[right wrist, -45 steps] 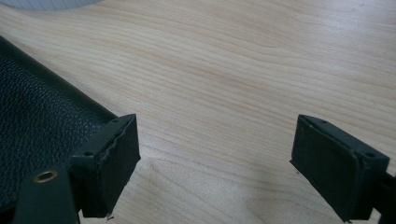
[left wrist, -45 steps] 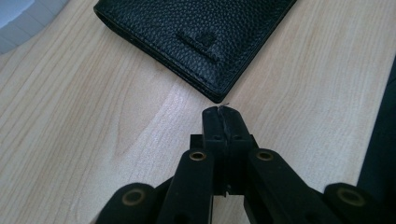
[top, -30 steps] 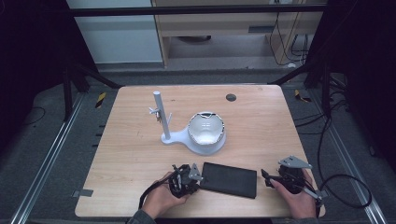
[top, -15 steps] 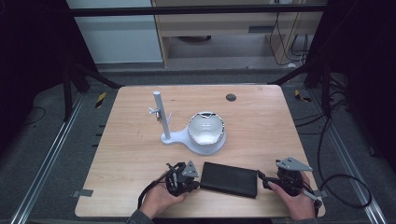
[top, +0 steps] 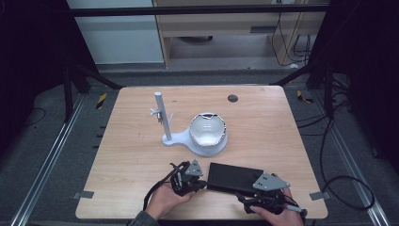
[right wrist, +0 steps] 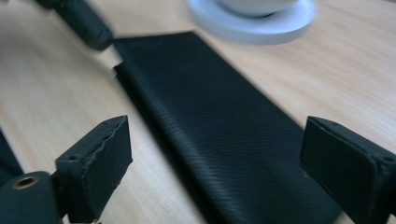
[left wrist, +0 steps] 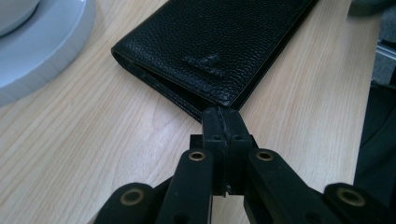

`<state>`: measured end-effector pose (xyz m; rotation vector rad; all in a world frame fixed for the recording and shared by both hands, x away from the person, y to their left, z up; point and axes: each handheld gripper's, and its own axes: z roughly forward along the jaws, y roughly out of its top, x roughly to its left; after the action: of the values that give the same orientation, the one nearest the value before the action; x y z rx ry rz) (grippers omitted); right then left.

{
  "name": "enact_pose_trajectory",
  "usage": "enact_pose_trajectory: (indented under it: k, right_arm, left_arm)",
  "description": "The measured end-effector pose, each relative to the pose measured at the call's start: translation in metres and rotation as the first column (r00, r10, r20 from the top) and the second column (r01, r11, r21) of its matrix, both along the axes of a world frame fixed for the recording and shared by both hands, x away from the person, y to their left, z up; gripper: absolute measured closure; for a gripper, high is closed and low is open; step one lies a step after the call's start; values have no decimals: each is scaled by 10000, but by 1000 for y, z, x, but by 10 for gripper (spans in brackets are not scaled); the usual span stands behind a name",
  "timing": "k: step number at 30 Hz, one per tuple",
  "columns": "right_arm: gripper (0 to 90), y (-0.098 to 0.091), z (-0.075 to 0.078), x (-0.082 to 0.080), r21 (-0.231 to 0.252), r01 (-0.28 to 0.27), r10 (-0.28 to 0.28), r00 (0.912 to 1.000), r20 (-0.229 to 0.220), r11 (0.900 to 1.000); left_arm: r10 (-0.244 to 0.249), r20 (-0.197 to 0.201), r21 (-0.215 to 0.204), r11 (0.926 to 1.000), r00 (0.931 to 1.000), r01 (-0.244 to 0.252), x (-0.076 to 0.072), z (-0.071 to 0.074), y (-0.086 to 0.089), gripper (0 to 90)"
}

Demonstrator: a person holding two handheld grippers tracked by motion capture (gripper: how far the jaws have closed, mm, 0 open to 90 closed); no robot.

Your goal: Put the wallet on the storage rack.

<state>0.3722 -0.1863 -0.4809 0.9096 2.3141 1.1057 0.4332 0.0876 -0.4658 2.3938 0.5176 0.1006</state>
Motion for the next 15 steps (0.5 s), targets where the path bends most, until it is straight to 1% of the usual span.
enact_pose_trajectory:
  k: [1, 2, 3, 4, 5, 6, 7, 9, 10, 14, 15]
  right_arm:
    - [80, 4, -3, 1, -397, -31, 30, 10000, -31, 9992]
    - [80, 4, -3, 1, -397, -31, 30, 10000, -31, 9992]
    - [81, 5, -4, 2, -569, -4, 0, 10000, -81, 9984]
    - [88, 6, -5, 3, -715, 50, -56, 9999, -84, 9974]
    - [98, 6, -5, 6, -844, 180, -190, 9998, -114, 9963]
    - [98, 6, -5, 6, -844, 180, -190, 9998, -114, 9963]
    - [108, 5, -5, 9, -1027, 265, -277, 9996, -105, 9944]
    - [116, 4, -3, 12, -1160, 315, -330, 9994, -114, 9927]
    - [118, 4, -3, 12, -1179, 317, -335, 9993, -138, 9925]
    - [126, 4, -2, 16, -1346, 348, -372, 9992, -153, 9903]
    - [129, 4, -2, 19, -1453, 370, -399, 9991, -173, 9887]
  left_arm:
    - [1, 75, -44, 10000, 10000, -1, 1, 3, -3, 898]
    - [1, 75, -44, 10000, 10000, -1, 1, 3, -3, 898]
    - [-64, 74, -22, 10000, 10000, 64, 2, 5, -4, 898]
    - [-27, 91, -73, 10000, 10000, 28, 3, 5, -5, 898]
    - [-68, 146, -101, 9999, 9999, 70, 4, 6, -6, 898]
    - [-48, 142, -119, 9999, 9999, 50, 4, 7, -7, 898]
    - [-97, 157, -101, 9999, 9998, 98, 6, 10, -9, 897]
    - [-115, 192, -110, 9999, 9997, 117, 7, 11, -10, 897]
    - [-96, 287, -111, 9999, 9995, 99, 7, 13, -11, 897]
    - [-46, 253, -184, 9998, 9997, 50, 9, 15, -12, 897]
    - [-65, 208, -135, 9999, 9998, 67, 9, 15, -12, 895]
